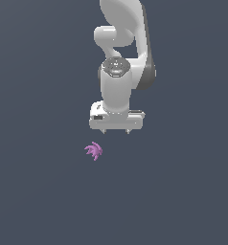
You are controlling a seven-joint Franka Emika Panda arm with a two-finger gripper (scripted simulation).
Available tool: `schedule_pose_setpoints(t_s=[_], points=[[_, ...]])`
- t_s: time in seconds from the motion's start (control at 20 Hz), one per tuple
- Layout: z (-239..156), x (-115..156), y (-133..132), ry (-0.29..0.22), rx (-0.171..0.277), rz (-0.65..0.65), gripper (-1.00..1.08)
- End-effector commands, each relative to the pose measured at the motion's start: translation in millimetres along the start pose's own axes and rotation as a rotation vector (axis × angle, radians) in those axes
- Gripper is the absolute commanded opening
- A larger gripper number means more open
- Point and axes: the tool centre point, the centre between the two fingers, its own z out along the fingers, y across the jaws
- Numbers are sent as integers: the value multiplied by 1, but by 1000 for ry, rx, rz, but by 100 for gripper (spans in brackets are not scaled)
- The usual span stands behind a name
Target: Pick up the object and move it to a goal position.
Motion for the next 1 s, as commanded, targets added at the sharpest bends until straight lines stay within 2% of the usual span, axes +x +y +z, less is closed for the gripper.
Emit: schedule_pose_setpoints(t_s=[0.0,0.45,0.95], points=[[0,0,0,0,0,0,100],[-21,8,-2,38,21,45,100],[-13,10,6,33,21,99,100]])
